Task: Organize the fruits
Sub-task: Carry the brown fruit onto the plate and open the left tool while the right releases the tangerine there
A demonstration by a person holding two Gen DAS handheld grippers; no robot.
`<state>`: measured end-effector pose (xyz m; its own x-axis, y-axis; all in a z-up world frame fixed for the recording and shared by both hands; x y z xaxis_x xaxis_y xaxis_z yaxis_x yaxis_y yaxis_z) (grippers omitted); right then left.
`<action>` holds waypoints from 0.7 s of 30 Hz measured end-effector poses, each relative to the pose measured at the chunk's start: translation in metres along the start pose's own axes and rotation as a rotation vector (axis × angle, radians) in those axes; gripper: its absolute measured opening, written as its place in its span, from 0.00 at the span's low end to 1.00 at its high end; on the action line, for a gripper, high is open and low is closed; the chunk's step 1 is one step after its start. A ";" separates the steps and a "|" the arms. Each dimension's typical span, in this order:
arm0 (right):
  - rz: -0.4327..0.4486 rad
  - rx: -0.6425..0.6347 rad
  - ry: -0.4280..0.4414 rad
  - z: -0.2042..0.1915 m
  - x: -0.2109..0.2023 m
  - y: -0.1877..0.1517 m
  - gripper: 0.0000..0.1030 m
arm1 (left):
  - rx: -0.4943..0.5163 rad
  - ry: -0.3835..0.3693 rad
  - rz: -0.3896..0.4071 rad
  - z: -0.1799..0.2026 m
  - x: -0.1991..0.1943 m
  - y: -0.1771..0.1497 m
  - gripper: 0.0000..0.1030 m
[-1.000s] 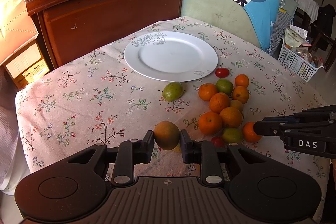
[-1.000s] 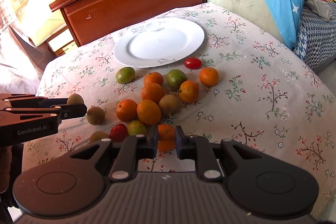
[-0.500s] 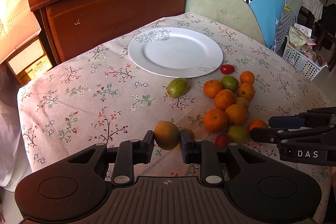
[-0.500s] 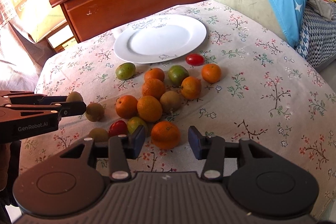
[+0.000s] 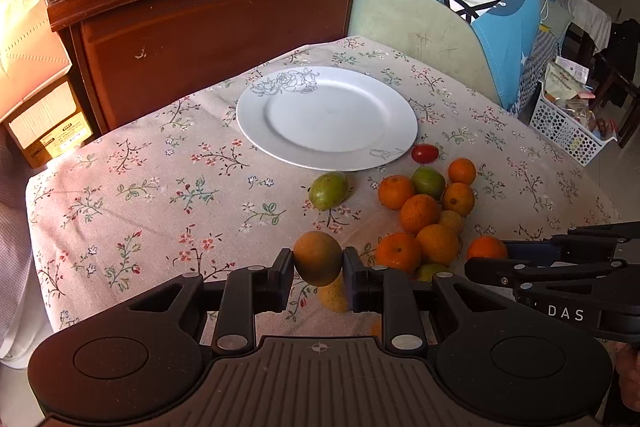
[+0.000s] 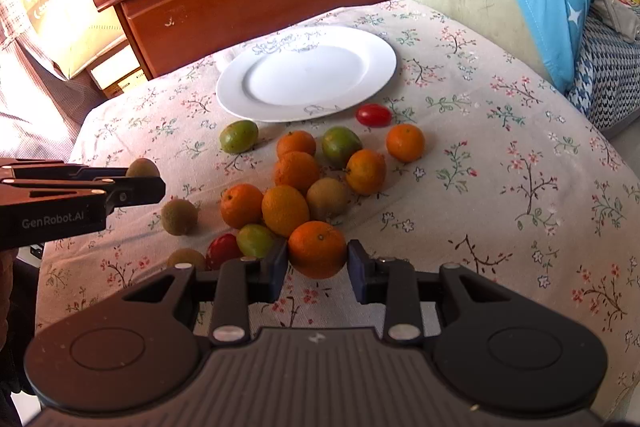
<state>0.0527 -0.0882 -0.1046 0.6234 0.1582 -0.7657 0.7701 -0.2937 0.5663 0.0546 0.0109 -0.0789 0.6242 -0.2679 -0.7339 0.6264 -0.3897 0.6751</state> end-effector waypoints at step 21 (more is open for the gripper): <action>0.102 -0.062 0.083 -0.030 0.029 0.103 0.31 | 0.019 -0.044 0.035 -0.016 0.046 0.086 0.23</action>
<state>0.1544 -0.0851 -0.0590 0.7059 0.2090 -0.6768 0.7075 -0.2536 0.6596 0.1440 -0.0208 -0.0533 0.6241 -0.3199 -0.7128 0.5953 -0.3962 0.6991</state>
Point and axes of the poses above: each gripper's, at about its wrist camera, not at the fingertips, and x roughly the way its jaws point, z to its right, y to its top, the point moved 9 cm from there along x, roughly the way its jaws point, and after that the axes turned 15 degrees about x, right-handed, at the moved point
